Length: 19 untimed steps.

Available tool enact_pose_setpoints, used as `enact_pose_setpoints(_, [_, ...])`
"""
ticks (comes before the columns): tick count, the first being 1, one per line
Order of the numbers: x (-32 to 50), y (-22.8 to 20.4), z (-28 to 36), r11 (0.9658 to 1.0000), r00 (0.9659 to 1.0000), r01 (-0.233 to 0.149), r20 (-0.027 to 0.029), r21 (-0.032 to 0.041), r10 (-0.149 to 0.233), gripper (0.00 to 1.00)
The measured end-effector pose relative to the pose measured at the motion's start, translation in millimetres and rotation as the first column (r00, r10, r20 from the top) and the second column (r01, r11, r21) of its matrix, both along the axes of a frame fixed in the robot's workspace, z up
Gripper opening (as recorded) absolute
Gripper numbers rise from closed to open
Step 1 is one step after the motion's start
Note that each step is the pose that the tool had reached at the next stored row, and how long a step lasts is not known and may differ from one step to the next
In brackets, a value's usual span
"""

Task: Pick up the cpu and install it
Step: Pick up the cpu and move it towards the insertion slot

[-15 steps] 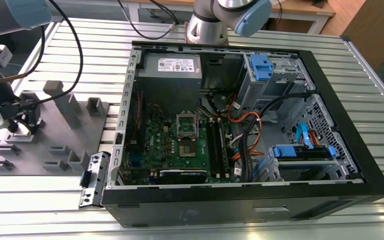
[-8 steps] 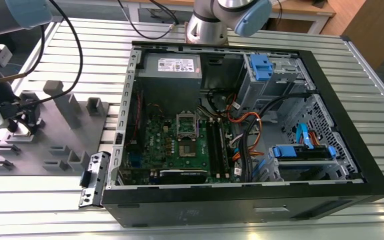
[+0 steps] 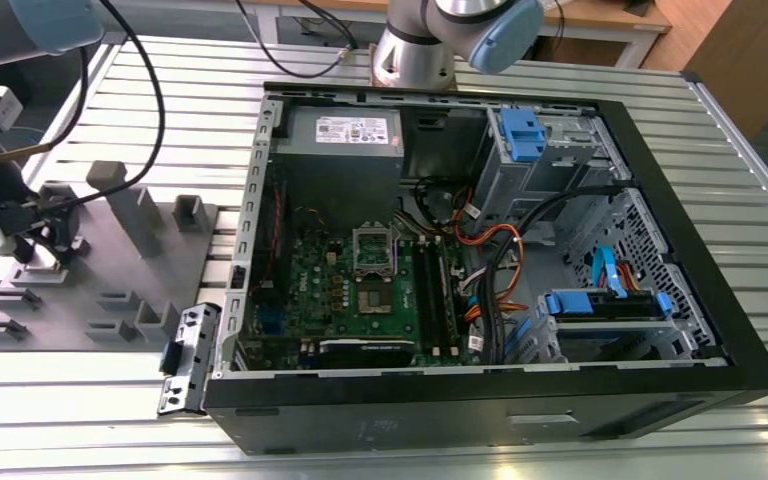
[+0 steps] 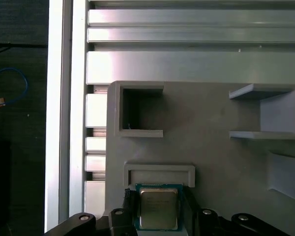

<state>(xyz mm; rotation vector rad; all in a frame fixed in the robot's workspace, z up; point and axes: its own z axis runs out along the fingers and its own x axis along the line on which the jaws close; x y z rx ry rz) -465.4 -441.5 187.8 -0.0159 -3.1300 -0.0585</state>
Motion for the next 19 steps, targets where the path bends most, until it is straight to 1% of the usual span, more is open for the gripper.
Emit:
enact_pose_setpoints(7, [0.0, 0.0, 4.4, 1.0000, 1.0000, 0.000, 0.0001, 0.0001, 0.000, 0.47])
enact_pose_setpoints(19, [0.0, 0.0, 6.3, 1.0000, 1.0000, 0.000, -0.0001, 0.0008, 0.000, 0.47])
